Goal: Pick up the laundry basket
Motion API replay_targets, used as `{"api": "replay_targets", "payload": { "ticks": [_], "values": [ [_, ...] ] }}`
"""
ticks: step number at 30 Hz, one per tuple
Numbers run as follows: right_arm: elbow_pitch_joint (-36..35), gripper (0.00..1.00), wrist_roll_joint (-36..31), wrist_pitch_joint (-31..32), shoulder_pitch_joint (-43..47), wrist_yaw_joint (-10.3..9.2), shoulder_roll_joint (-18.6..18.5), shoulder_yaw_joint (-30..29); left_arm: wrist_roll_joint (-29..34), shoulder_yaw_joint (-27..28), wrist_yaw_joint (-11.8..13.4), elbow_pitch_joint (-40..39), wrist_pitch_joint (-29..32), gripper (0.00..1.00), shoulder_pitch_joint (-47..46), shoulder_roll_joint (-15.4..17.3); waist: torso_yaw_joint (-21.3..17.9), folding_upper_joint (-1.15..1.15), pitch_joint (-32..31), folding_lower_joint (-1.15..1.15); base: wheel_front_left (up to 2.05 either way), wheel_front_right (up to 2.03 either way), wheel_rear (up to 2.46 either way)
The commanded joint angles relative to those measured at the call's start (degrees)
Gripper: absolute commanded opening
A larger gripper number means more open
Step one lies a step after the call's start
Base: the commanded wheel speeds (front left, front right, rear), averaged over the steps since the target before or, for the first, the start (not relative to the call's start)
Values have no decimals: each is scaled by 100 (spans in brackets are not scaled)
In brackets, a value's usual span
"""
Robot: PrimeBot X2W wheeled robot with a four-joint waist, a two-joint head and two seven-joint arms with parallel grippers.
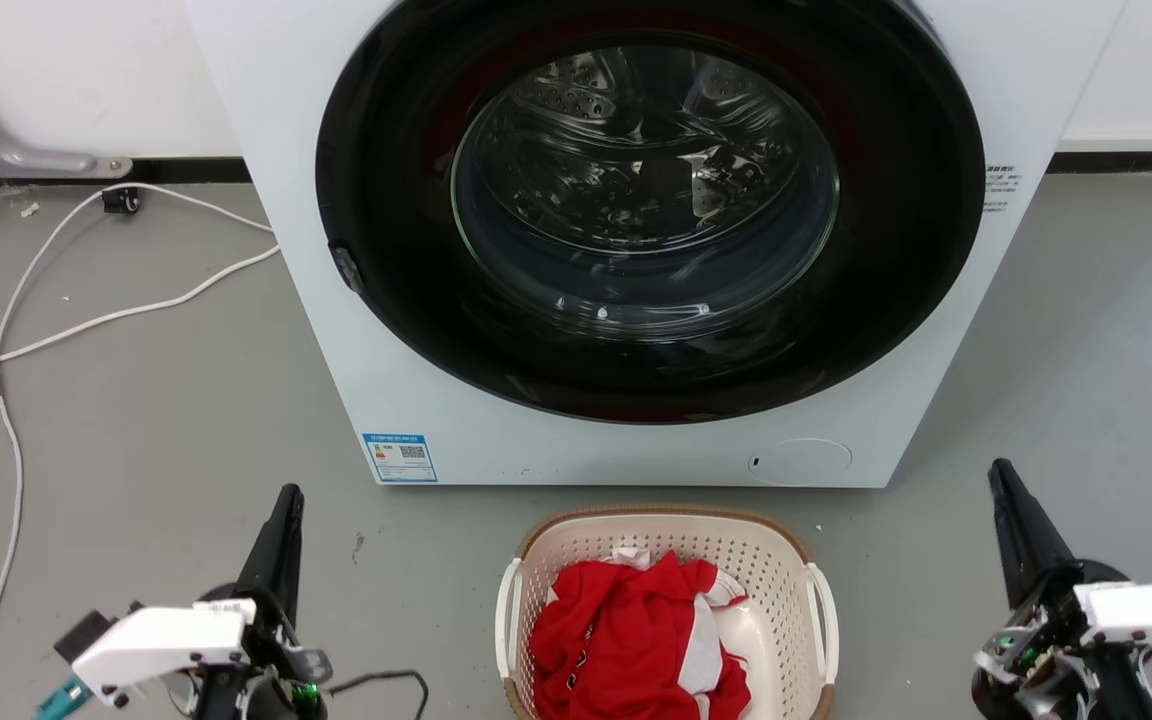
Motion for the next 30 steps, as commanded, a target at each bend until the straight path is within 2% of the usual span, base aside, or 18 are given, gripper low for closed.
{"api": "replay_targets", "payload": {
  "ticks": [1, 8, 14, 22, 24, 30],
  "values": [
    [28, 100, 0, -3, 28, 0, 2, 4, 3, -6, 1, 31, -3, 100, 20, -8, 0, 0, 0, 0, 0, 0, 0],
    [-62, 100, -102, -171, 108, -1, -6, 84, 66, -251, 1, -18, -195, 100, -10, -16, 5, 0, 3, 0, 0, 0, 0],
    [-127, 100, -515, -366, 161, -1, -91, 188, 597, -395, 1, -80, -361, 100, -54, -18, 21, 0, 3, 0, 0, 0, 0],
    [-306, 100, -1778, -570, 213, -1, -85, 137, 1692, -552, 1, -225, -558, 100, -56, -23, 39, 0, 2, 0, 0, 0, 0],
    [-402, 100, -2293, -642, 254, -1, -59, 142, 2093, -615, 1, -264, -628, 100, -56, -25, 45, 0, 0, 0, 0, 0, 0],
    [-524, 100, -3077, -756, 343, -1, -32, 207, 2706, -716, 1, -277, -738, 100, -53, -27, 55, 0, -5, 0, 0, 0, 0]
  ]
}}
